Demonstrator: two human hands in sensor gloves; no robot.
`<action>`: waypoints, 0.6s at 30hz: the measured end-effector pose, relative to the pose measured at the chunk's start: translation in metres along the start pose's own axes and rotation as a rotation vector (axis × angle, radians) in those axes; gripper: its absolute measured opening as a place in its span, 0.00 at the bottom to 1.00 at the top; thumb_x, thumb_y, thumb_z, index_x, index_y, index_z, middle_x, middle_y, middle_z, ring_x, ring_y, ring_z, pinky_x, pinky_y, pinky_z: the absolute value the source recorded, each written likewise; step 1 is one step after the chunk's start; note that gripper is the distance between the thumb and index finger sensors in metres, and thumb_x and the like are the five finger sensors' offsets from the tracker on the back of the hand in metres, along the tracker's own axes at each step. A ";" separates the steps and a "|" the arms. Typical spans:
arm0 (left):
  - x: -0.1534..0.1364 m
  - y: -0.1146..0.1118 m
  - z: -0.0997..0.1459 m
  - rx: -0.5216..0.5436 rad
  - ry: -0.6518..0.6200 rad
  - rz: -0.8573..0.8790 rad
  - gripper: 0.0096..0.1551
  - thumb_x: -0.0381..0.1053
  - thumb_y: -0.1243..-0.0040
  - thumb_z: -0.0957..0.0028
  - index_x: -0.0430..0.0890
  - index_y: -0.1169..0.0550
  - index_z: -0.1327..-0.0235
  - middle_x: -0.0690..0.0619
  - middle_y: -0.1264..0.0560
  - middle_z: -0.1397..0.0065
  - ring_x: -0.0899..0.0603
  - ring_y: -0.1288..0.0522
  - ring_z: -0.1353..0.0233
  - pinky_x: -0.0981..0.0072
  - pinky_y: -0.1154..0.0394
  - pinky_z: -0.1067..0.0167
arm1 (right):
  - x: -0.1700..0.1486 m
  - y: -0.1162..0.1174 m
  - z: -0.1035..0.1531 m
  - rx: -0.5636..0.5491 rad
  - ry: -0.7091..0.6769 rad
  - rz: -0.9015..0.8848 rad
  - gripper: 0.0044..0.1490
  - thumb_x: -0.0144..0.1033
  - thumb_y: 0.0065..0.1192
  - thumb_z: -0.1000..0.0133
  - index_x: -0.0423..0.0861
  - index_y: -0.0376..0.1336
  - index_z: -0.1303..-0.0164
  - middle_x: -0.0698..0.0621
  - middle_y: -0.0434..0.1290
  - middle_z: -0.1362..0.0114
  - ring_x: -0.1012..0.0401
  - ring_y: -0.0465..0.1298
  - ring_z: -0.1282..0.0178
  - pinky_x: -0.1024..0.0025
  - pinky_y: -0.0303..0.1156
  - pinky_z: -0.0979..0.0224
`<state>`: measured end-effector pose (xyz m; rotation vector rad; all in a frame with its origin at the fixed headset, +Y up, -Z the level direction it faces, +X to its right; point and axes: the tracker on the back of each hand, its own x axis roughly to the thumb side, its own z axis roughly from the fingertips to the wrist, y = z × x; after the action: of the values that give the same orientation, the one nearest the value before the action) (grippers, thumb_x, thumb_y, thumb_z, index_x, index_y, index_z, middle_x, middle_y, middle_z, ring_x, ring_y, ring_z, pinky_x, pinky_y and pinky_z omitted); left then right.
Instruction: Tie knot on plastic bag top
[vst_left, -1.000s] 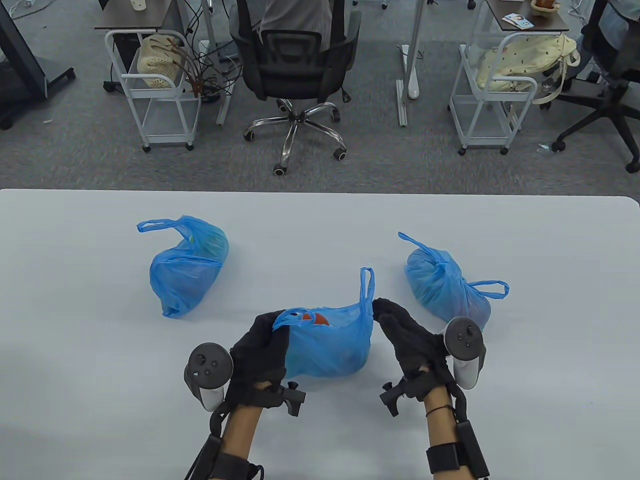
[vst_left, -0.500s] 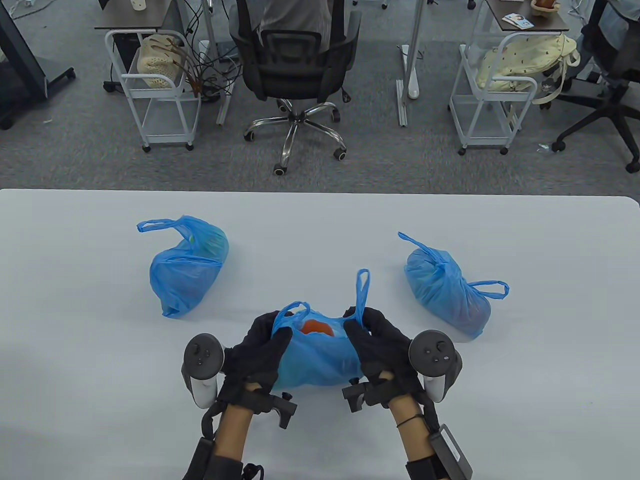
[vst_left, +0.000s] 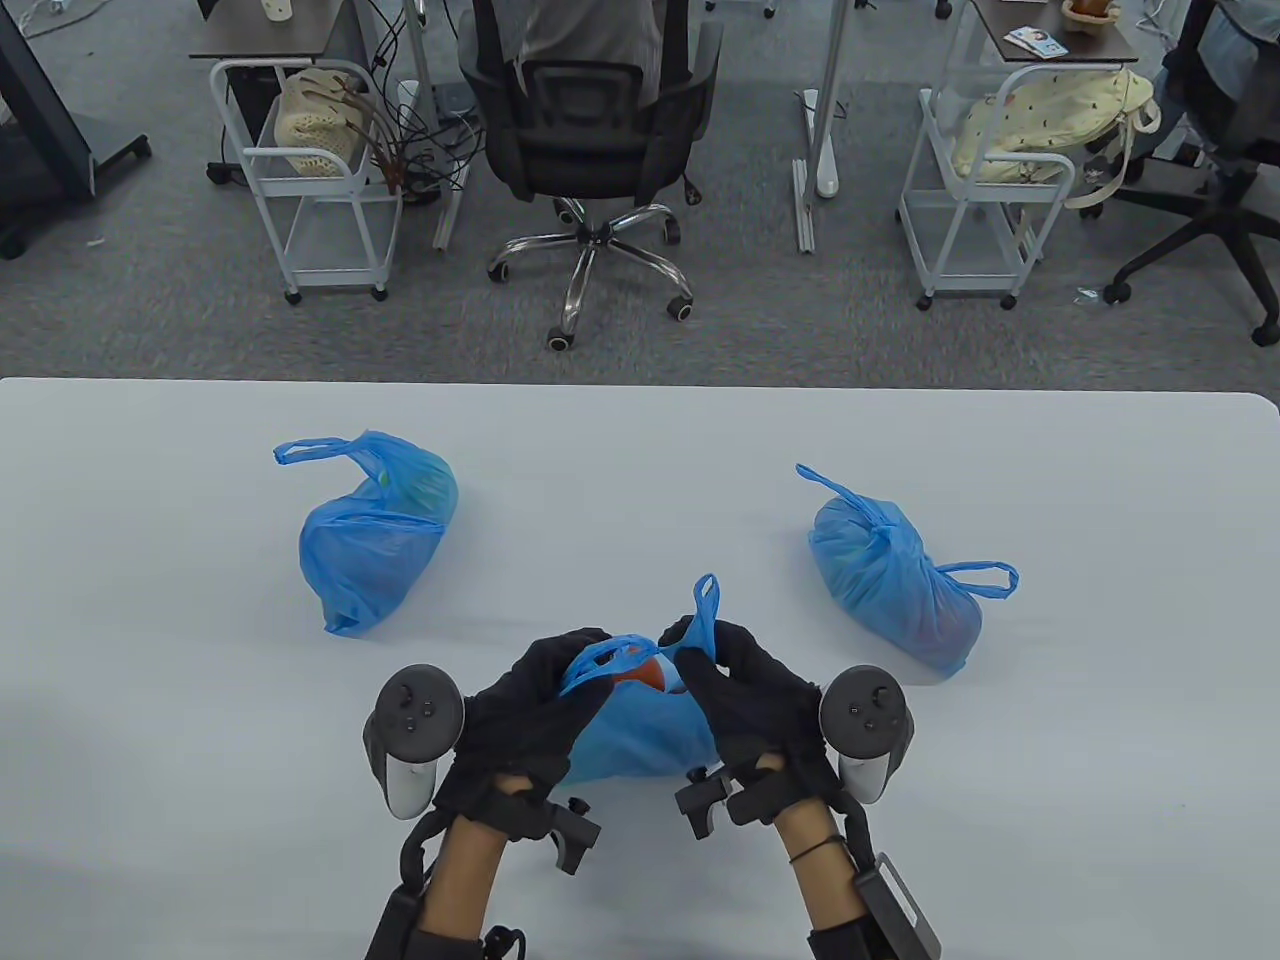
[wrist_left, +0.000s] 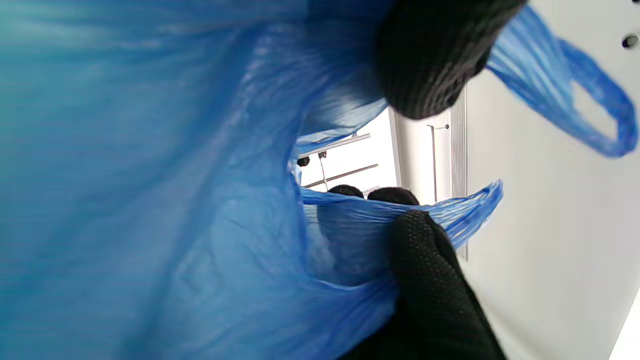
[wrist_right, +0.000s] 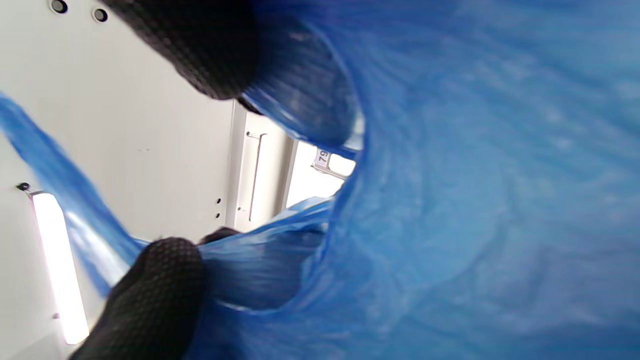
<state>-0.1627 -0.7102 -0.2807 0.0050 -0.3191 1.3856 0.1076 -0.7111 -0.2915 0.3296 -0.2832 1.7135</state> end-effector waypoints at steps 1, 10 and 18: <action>-0.002 0.000 0.000 -0.013 0.006 0.039 0.19 0.56 0.40 0.45 0.55 0.24 0.42 0.48 0.21 0.28 0.38 0.20 0.31 0.29 0.35 0.30 | 0.001 0.001 0.000 0.002 -0.006 -0.019 0.22 0.42 0.68 0.44 0.50 0.71 0.41 0.46 0.80 0.37 0.42 0.77 0.33 0.28 0.60 0.35; -0.005 0.002 0.001 -0.017 -0.021 0.229 0.21 0.57 0.41 0.44 0.62 0.27 0.37 0.54 0.19 0.30 0.40 0.20 0.29 0.30 0.36 0.28 | 0.008 0.010 0.000 0.082 -0.034 -0.139 0.23 0.42 0.67 0.44 0.52 0.70 0.39 0.47 0.81 0.37 0.44 0.78 0.33 0.29 0.62 0.35; -0.006 0.001 0.000 -0.003 -0.017 0.214 0.20 0.53 0.42 0.44 0.59 0.27 0.39 0.57 0.15 0.40 0.43 0.17 0.33 0.32 0.35 0.28 | 0.007 0.013 -0.001 0.137 -0.037 -0.145 0.22 0.39 0.64 0.43 0.50 0.70 0.39 0.51 0.84 0.48 0.47 0.83 0.43 0.31 0.64 0.35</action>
<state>-0.1644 -0.7160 -0.2820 -0.0201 -0.3436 1.5981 0.0941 -0.7063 -0.2903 0.4716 -0.1648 1.5883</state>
